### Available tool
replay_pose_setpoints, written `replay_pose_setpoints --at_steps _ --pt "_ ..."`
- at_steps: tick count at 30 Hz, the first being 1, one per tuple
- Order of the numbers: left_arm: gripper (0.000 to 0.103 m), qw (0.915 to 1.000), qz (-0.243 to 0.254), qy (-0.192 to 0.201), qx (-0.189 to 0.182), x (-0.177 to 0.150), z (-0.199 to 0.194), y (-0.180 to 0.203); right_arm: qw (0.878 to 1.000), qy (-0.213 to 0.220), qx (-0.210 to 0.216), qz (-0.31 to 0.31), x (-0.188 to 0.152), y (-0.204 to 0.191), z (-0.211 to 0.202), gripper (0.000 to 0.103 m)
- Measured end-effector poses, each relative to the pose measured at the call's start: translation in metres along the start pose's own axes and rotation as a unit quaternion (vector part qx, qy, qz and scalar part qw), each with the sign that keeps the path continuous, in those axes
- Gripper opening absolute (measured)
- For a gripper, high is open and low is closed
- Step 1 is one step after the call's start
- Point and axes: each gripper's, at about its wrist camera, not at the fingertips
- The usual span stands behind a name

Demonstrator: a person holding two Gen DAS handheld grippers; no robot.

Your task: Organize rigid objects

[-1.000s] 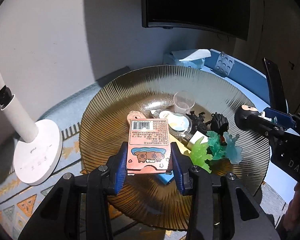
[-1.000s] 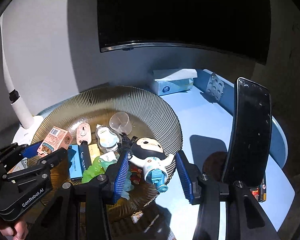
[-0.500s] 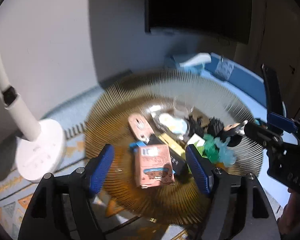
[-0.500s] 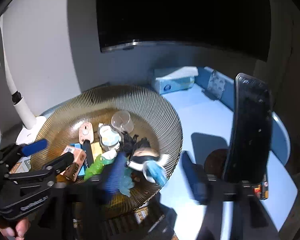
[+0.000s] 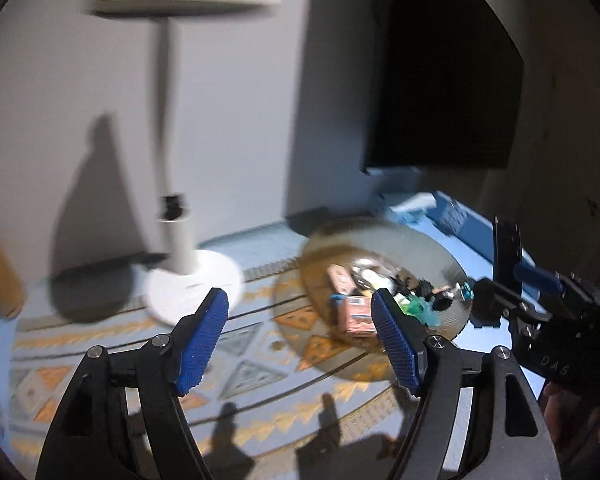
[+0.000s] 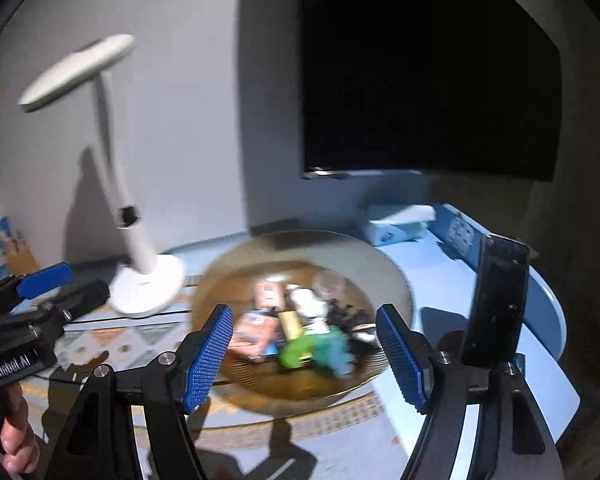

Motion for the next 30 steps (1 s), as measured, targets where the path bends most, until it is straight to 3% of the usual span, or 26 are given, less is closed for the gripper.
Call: replay_pose_setpoints --at_steps 3,7,13,19,30 --pt "0.072 0.9993 -0.021 0.007 0.029 -0.014 -0.039 -0.018 1.000 0.003 0.023 -0.004 -0.011 -0.018 -0.023 0.072" --pt "0.072 0.9934 -0.036 -0.002 0.109 -0.048 -0.090 -0.026 0.999 -0.006 0.043 -0.017 -0.028 -0.041 -0.040 0.072" --pt "0.072 0.9889 -0.055 -0.028 0.135 -0.098 -0.113 -0.029 0.997 -0.034 0.066 -0.035 -0.061 -0.066 -0.051 0.072" --pt "0.072 0.9868 -0.095 -0.068 0.112 -0.142 -0.101 -0.035 0.995 -0.055 0.068 -0.039 -0.090 -0.071 -0.049 0.073" --pt "0.072 0.9866 -0.098 -0.086 0.098 -0.169 -0.076 -0.034 0.994 -0.086 0.058 -0.035 -0.112 -0.073 -0.031 0.073"
Point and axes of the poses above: each gripper's, at about its wrist camera, not at the fingertips, and z roughly the way its jaws point, y to its right, x to its top, and after that the axes turned 15 degrees about z, right-handed
